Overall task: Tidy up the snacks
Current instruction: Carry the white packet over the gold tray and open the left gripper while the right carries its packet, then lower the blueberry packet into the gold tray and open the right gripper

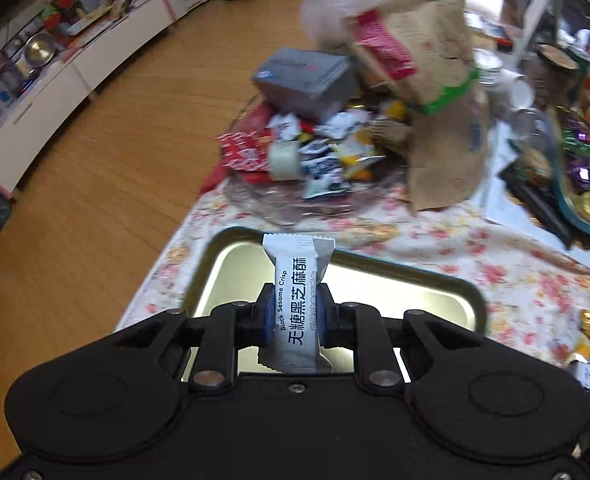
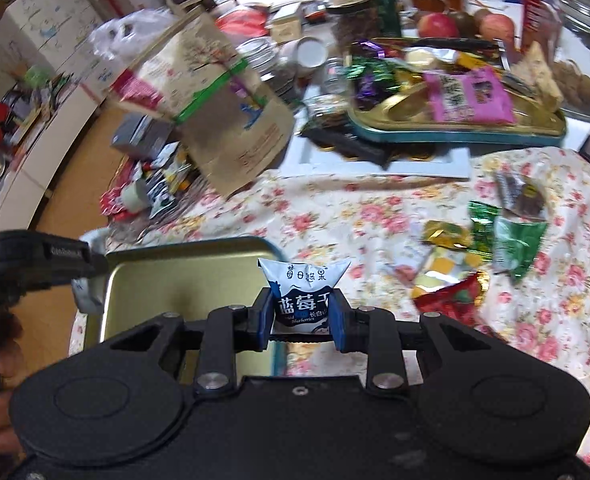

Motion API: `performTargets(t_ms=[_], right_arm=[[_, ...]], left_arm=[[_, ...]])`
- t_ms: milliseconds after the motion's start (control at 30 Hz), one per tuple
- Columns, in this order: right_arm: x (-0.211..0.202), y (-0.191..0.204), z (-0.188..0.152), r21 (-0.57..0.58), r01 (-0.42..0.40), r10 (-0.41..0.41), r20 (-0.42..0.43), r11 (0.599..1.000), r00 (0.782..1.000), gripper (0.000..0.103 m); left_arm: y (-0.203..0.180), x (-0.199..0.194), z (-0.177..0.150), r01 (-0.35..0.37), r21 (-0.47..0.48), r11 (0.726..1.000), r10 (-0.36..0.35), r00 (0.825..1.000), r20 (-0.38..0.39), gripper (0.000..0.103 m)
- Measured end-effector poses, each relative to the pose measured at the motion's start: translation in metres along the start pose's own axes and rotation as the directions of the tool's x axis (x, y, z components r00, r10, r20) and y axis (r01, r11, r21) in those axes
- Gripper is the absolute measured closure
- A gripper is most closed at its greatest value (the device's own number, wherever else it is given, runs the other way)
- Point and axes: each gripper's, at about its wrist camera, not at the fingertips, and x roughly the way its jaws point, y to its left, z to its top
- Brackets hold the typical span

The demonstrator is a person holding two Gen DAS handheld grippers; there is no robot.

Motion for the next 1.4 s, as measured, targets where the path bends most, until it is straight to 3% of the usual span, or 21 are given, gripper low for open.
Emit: performTargets(t_ms=[267,433,600,800,1000,1067,1400], right_arm=[[0.015,0.056,-0.010,-0.125,-0.034,0.033,-0.013,0.992,0.999,0.072],[0.023,0.080,-0.019,-0.182,-0.073,0.066,-0.042,0.981,0.997,0.072],[0.024,0.094,-0.028,-0.241,-0.096,0.084,-0.060,0.966,0.995,0.072],[0.026,0.094,-0.034,-0.256,-0.107,0.086,-0.092,0.961,0.992,0.072],[0.027,0.096,-0.034,-0.274,-0.110,0.088,-0.093,0.955,0.992,0.072],[0.027,0.097,-0.035,-0.282,-0.114,0.090,-0.096,0.953,0.991,0.072],[0.025,0.101,-0.036,-0.336,-0.126,0.094,-0.109,0.933,0.990,0.069]], left_arm=[[0.053,0.044,0.000,0.095,-0.087,0.992,-0.106,0.984,-0.140,0.076],[0.062,0.059,-0.008,0.070,-0.101,0.992,-0.087,0.981,-0.174,0.076],[0.060,0.061,-0.011,0.143,-0.109,0.984,-0.163,0.964,-0.211,0.075],[0.052,0.054,-0.008,0.142,-0.077,0.987,-0.154,0.971,-0.184,0.075],[0.054,0.058,-0.009,0.129,-0.090,0.987,-0.145,0.969,-0.201,0.074],[0.055,0.058,-0.008,0.108,-0.092,0.990,-0.125,0.972,-0.201,0.068],[0.054,0.062,-0.011,0.093,-0.107,0.990,-0.116,0.966,-0.232,0.067]])
